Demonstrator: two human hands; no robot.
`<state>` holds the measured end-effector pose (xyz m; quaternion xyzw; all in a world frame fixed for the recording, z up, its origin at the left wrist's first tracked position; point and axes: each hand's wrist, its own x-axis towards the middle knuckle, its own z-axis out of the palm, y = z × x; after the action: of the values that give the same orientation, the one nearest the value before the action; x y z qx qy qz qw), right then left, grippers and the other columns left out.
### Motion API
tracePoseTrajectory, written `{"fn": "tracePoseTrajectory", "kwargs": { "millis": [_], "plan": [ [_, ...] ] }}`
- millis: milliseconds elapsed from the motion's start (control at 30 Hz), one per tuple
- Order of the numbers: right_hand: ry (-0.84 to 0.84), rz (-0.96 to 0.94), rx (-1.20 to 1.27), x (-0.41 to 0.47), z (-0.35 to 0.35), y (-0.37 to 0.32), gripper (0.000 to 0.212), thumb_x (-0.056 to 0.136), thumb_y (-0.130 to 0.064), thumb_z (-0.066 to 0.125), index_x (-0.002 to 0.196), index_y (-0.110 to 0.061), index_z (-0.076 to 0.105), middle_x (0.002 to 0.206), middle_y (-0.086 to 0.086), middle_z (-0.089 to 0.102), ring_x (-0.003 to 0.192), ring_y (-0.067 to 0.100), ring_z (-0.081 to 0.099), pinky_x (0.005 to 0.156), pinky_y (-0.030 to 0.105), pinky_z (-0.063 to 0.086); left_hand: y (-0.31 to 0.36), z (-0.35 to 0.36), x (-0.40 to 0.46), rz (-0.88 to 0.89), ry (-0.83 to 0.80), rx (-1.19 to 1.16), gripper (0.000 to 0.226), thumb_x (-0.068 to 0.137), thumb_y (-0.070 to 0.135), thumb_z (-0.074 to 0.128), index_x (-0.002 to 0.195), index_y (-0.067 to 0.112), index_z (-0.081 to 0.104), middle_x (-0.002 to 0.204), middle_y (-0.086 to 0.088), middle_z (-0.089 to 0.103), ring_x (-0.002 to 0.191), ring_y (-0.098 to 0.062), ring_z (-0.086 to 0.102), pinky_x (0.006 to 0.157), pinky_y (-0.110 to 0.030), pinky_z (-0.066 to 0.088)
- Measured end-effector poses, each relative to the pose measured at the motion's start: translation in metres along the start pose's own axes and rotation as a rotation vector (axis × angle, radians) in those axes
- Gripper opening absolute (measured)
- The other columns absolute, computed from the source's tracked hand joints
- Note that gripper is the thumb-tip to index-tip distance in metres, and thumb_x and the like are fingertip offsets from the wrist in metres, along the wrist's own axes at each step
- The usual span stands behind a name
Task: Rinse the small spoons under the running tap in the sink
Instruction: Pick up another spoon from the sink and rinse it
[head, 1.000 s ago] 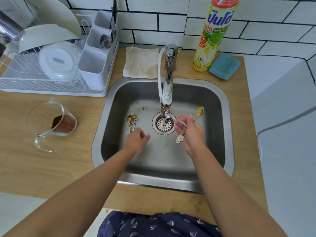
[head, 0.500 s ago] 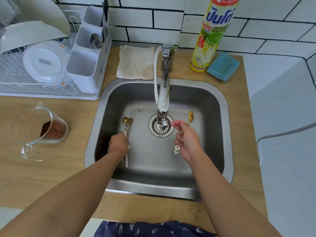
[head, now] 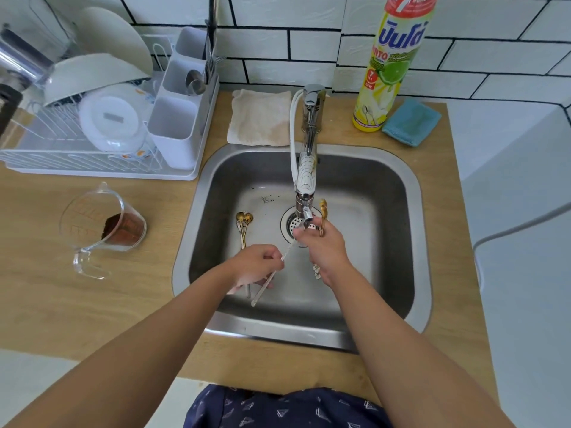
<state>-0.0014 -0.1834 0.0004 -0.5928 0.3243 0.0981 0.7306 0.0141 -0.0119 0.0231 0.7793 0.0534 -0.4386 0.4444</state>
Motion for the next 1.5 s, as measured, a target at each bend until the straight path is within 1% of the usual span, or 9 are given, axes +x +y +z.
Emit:
{"fn": "tracePoseTrajectory", "kwargs": {
  "millis": [200,333,467,600,767,967,1100,1233,1500],
  "plan": [
    [-0.024,-0.115,-0.096,-0.003,0.007,0.001,0.007,0.091,-0.018,0.077,0.094,-0.012,0.075,0.084,-0.004,0.077,0.068,-0.008,0.067,0.066,0.013,0.047,0.002,0.010,-0.010,0.132,0.091,-0.040,0.031,0.104,0.039,0.046,0.094,0.015,0.062,0.069,0.000,0.054,0.058,-0.014,0.046,0.047,-0.022,0.037],
    [-0.025,-0.138,-0.134,-0.007,0.009,0.000,0.024,0.105,-0.027,0.056,0.091,-0.021,0.074,0.087,-0.014,0.080,0.080,-0.010,0.069,0.074,0.019,0.045,0.006,0.017,-0.007,0.124,0.112,-0.074,0.038,0.106,0.042,0.040,0.090,0.014,0.061,0.057,0.006,0.047,0.052,-0.011,0.035,0.044,-0.022,0.028],
    [-0.034,-0.170,-0.144,-0.013,0.006,-0.002,0.017,0.093,-0.024,0.072,0.110,-0.021,0.070,0.087,-0.007,0.079,0.085,0.004,0.070,0.079,0.024,0.051,0.014,0.022,-0.005,0.109,0.100,-0.121,0.038,0.106,0.040,0.039,0.086,0.014,0.058,0.054,0.006,0.043,0.046,-0.010,0.031,0.042,-0.023,0.024],
    [0.086,-0.222,-0.087,-0.008,0.001,-0.007,0.020,0.100,-0.023,0.063,0.086,-0.021,0.078,0.085,-0.004,0.081,0.073,-0.005,0.067,0.066,0.012,0.047,0.018,0.024,-0.004,0.128,0.069,-0.117,0.036,0.106,0.037,0.041,0.081,0.016,0.055,0.052,0.006,0.041,0.042,-0.010,0.029,0.042,-0.023,0.021],
    [-0.028,-0.225,-0.159,-0.004,0.000,-0.002,0.007,0.094,-0.019,0.073,0.089,-0.022,0.070,0.063,-0.025,0.062,0.060,-0.008,0.057,0.061,0.007,0.045,0.020,0.023,-0.001,0.093,0.108,-0.116,0.038,0.105,0.041,0.040,0.078,0.018,0.053,0.049,0.008,0.042,0.040,-0.010,0.029,0.039,-0.022,0.022],
    [0.064,-0.223,-0.150,-0.004,0.001,-0.007,0.027,0.104,-0.025,0.054,0.096,-0.016,0.078,0.083,-0.016,0.078,0.074,-0.013,0.065,0.066,0.008,0.044,0.018,0.022,-0.002,0.089,0.089,-0.104,0.036,0.103,0.041,0.042,0.078,0.018,0.055,0.051,0.007,0.043,0.042,-0.009,0.029,0.041,-0.022,0.021],
    [0.009,-0.232,-0.188,-0.010,0.006,-0.002,0.007,0.096,-0.026,0.069,0.101,-0.023,0.073,0.069,-0.025,0.068,0.067,-0.009,0.061,0.069,0.013,0.046,0.020,0.020,-0.003,0.070,0.121,-0.110,0.038,0.103,0.044,0.042,0.079,0.018,0.055,0.053,0.006,0.044,0.044,-0.010,0.029,0.042,-0.022,0.020],
    [0.023,-0.239,-0.074,-0.011,0.007,-0.005,0.013,0.104,-0.025,0.055,0.108,-0.024,0.067,0.086,-0.008,0.080,0.082,-0.004,0.070,0.071,0.014,0.047,0.020,0.019,-0.004,0.074,0.121,-0.090,0.038,0.103,0.044,0.042,0.078,0.017,0.055,0.052,0.007,0.045,0.043,-0.010,0.030,0.041,-0.023,0.022],
    [0.009,-0.199,-0.104,-0.014,0.008,-0.010,0.016,0.105,-0.029,0.056,0.102,-0.021,0.070,0.083,-0.007,0.081,0.083,0.003,0.072,0.073,0.020,0.049,0.021,0.018,-0.008,0.010,0.071,-0.115,0.036,0.103,0.043,0.041,0.079,0.018,0.050,0.054,0.005,0.040,0.044,-0.010,0.024,0.040,-0.022,0.018]
  ]
}}
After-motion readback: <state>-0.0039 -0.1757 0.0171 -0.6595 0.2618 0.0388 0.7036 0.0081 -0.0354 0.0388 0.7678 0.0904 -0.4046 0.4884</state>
